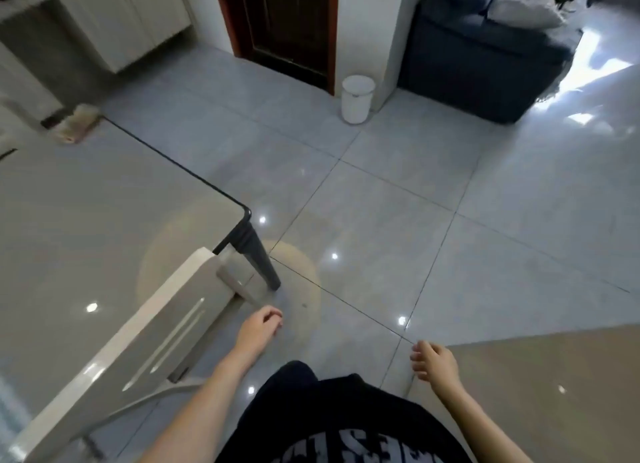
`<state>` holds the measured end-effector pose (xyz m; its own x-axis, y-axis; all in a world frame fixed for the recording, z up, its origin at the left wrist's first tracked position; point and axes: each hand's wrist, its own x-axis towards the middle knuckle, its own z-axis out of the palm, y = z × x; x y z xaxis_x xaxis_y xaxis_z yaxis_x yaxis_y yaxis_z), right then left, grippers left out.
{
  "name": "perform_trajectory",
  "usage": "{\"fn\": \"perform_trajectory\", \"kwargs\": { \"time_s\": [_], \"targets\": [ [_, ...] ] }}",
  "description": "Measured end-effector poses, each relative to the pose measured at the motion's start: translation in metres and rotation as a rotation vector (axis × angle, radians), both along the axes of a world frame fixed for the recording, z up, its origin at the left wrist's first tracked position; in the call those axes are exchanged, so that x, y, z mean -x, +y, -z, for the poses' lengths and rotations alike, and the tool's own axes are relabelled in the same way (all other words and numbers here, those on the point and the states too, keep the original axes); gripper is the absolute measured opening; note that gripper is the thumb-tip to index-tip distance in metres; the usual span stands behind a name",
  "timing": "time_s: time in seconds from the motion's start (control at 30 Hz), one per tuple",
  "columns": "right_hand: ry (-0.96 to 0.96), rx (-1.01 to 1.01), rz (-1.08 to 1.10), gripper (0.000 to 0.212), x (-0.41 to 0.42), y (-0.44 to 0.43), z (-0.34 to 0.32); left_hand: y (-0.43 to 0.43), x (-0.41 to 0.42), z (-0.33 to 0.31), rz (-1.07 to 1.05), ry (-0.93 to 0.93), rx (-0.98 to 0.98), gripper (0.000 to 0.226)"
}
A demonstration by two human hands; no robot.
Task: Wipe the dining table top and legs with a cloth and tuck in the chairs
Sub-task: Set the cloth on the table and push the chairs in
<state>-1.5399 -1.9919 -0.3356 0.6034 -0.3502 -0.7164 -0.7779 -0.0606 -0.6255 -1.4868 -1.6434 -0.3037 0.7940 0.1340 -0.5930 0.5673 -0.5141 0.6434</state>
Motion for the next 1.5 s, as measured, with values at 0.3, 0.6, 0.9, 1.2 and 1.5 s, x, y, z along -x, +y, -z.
{"fn": "perform_trajectory", "kwargs": {
  "time_s": [0.3, 0.6, 0.9, 1.2, 1.5],
  "targets": [
    [0.064, -0.025, 0.056, 0.021, -0.072, -0.053, 0.006, -0.004, -0.017, 0.023, -0.292, 0.187, 0.049, 0.021],
    [0.01, -0.002, -0.071, 0.018, -0.259, -0.071, 0.018, -0.038, -0.148, 0.055, -0.388, 0.241, 0.141, 0.019],
    [0.009, 0.083, 0.011, 0.023, -0.424, -0.135, -0.008, -0.083, -0.376, 0.02, -0.276, 0.127, 0.18, 0.021],
    [0.045, 0.065, -0.112, 0.022, -0.625, -0.194, 0.007, -0.139, -0.514, 0.029, -0.499, 0.025, 0.199, 0.022],
    [-0.005, 0.072, -0.627, 0.015, -0.882, -0.12, -0.008, -0.169, -0.526, 0.02, -1.103, 0.117, 0.168, 0.021]
  ]
}}
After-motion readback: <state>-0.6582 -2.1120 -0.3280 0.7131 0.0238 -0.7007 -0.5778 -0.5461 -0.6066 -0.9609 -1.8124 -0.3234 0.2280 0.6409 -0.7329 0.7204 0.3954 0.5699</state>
